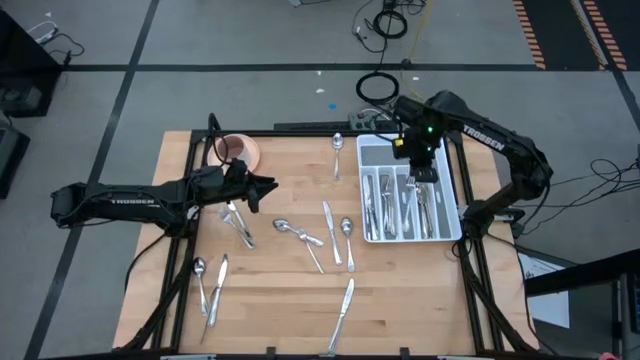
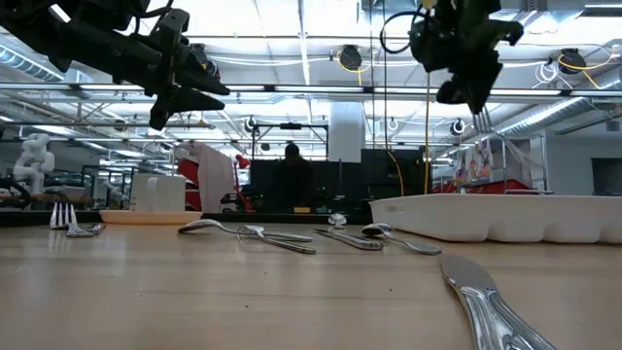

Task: Sort silverware
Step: Put the silver fork into the silverware rack

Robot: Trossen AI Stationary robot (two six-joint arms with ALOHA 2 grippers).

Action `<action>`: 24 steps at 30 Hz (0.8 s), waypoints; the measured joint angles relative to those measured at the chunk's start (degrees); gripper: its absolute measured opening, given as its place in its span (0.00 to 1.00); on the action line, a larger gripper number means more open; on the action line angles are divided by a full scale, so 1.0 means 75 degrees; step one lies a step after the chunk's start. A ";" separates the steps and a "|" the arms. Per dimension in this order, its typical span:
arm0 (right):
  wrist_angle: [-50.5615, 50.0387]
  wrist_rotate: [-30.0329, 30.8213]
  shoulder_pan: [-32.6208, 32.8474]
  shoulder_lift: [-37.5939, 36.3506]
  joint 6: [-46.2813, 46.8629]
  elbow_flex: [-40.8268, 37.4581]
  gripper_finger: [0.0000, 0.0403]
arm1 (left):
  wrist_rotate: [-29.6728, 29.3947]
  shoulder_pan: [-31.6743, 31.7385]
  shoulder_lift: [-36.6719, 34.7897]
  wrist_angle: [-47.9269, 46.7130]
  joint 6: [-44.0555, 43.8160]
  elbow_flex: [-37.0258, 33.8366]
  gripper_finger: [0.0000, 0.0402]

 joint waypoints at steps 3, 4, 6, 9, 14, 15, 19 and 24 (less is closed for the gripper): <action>0.0290 -0.0004 0.0000 -0.0002 -0.0237 -0.0222 0.00 | -0.0018 0.0000 -0.0002 0.0002 0.0000 0.0000 0.33; 0.0502 -0.0014 0.0000 0.0000 -0.0330 -0.0262 0.00 | -0.0020 0.0000 -0.0002 -0.0001 0.0000 0.0000 0.33; 0.0849 -0.0158 -0.0006 0.0004 -0.0503 -0.0284 0.00 | -0.0028 0.0000 -0.0001 0.0002 -0.0005 0.0000 0.33; 0.1291 -0.0420 -0.0006 0.0013 -0.0690 -0.0284 0.00 | -0.0099 0.0000 -0.0001 0.0000 -0.0123 0.0000 0.33; 0.1394 -0.0571 -0.0061 0.0388 -0.0988 -0.0282 0.00 | -0.0209 0.0000 -0.0002 -0.0001 -0.0198 0.0000 0.33; 0.1397 -0.0564 -0.0069 0.0512 -0.1033 -0.0282 0.00 | -0.0218 0.0000 0.0001 -0.0006 -0.0196 0.0000 0.33; 0.1474 -0.0548 -0.0076 0.1071 -0.1152 -0.0284 0.00 | -0.0227 0.0000 -0.0001 -0.0019 -0.0198 0.0000 0.33; 0.1523 -0.0542 -0.0076 0.1757 -0.1365 -0.0284 0.00 | -0.0227 0.0000 -0.0002 -0.0065 -0.0199 0.0000 0.33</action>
